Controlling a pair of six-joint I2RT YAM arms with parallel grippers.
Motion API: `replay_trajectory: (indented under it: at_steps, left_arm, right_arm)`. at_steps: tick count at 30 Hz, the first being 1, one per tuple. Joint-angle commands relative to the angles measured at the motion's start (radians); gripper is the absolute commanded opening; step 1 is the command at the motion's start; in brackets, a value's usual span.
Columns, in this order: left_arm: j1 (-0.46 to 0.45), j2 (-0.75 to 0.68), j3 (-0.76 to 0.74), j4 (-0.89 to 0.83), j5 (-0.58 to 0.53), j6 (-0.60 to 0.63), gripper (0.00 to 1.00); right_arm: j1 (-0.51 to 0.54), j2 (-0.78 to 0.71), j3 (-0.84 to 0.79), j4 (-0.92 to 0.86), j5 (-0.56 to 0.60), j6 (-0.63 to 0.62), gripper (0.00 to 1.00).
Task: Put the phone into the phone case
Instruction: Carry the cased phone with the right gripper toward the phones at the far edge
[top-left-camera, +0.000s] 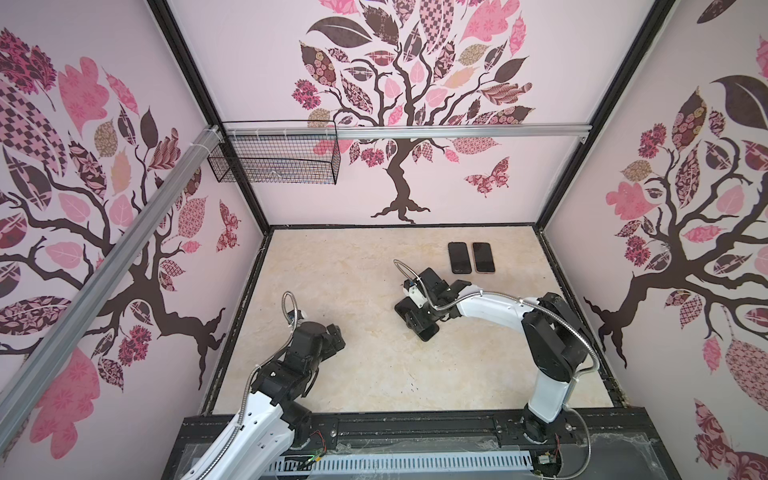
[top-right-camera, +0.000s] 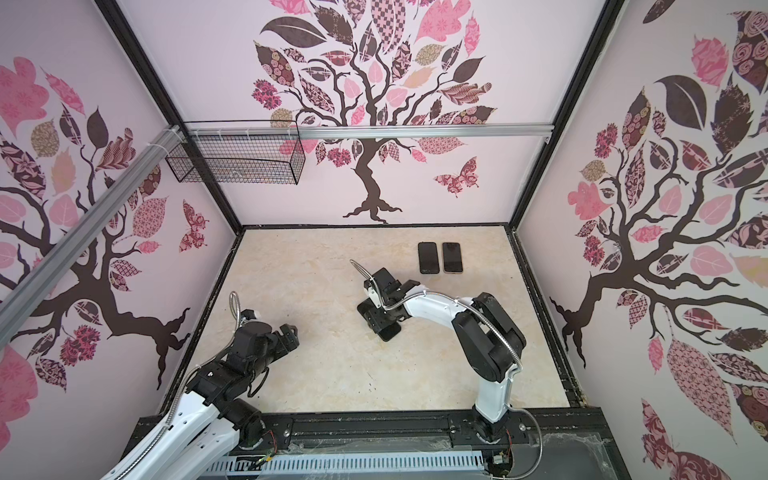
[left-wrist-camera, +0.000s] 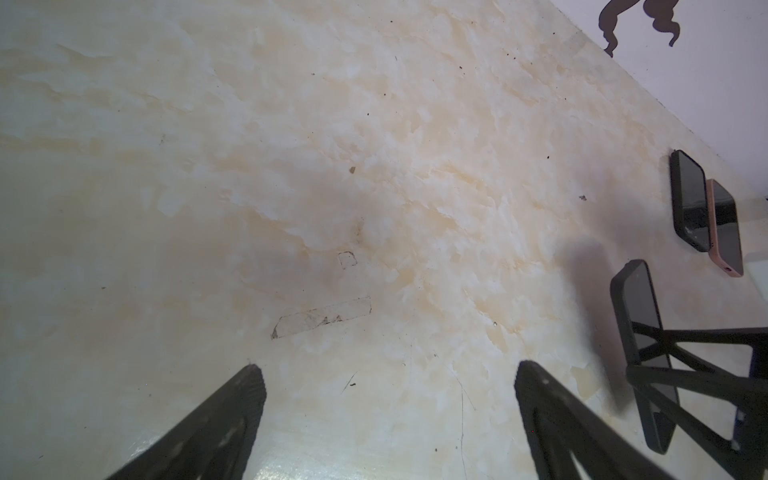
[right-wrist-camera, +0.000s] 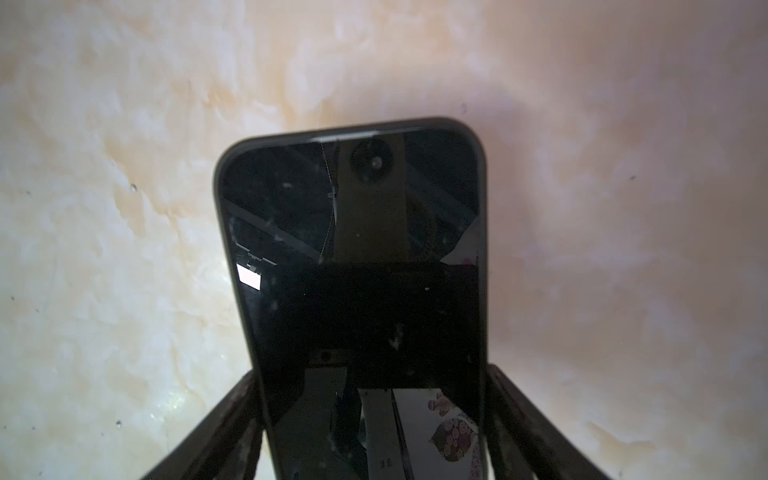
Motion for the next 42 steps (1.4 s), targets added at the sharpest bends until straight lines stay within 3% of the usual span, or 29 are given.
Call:
replay_trajectory:
  at_steps: [1,18,29,42]
  left_arm:
    - [0.005,-0.001,-0.025,0.013,0.0,0.016,0.97]
    - [0.005,-0.001,-0.003,0.006,0.018,0.028,0.97]
    - [0.006,-0.001,0.013,-0.002,0.029,0.034,0.97]
    - [0.005,0.012,0.024,-0.002,0.034,0.041,0.97]
  right_arm:
    - [-0.057,-0.023,0.077,0.003,0.053,0.067,0.25]
    - [-0.26,0.245,0.437,0.007,0.113,0.178,0.26]
    - [-0.318,0.415,0.628,0.018,0.133,0.208,0.26]
    - [-0.344,0.541,0.717,0.025,0.152,0.207,0.29]
